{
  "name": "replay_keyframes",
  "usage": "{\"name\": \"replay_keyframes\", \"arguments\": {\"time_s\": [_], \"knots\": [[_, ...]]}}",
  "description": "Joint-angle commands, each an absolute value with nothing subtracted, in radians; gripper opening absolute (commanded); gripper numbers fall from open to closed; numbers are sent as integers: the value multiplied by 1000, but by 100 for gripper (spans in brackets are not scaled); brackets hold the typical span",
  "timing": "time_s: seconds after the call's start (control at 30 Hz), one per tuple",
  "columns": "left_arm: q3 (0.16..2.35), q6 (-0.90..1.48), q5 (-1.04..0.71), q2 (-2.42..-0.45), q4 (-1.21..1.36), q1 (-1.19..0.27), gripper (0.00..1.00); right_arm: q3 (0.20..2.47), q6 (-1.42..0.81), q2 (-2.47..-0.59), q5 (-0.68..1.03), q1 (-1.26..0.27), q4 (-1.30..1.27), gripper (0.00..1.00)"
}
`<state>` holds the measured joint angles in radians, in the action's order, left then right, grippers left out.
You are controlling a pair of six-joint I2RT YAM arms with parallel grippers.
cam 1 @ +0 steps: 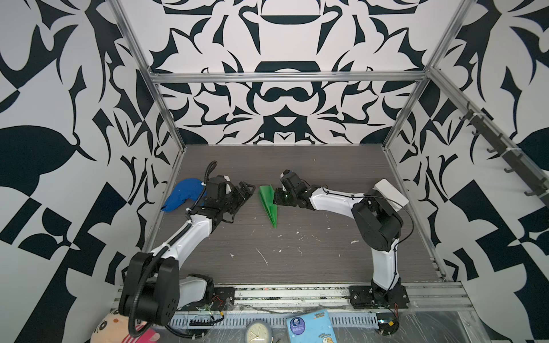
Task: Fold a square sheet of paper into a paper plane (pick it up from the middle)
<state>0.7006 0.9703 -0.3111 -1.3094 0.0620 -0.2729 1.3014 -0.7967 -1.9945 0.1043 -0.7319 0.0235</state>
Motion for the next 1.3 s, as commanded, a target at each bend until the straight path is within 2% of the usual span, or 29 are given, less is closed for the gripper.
{"name": "replay_keyframes", "arguments": {"time_s": [0.0,0.23,0.5,0.7,1.03,1.27], "knots": [[768,968,-351,-1400,92,-317,88,1269,-856,-1952,119,-722,-62,0],[865,962,-334,-1550,72,-389,79,1233,-851,-1931,111,-718,-70,0],[945,940,-285,-1627,-47,-440,78,1215,-860,-1923,120,-713,-91,0],[990,931,-204,-1648,-155,-463,73,1194,-861,-1900,134,-712,-134,0],[1013,963,-211,-1675,-152,-469,67,1186,-860,-1899,173,-711,-169,0],[1020,965,-103,-1679,-260,-480,63,1182,-855,-1900,160,-710,-166,0]]}}
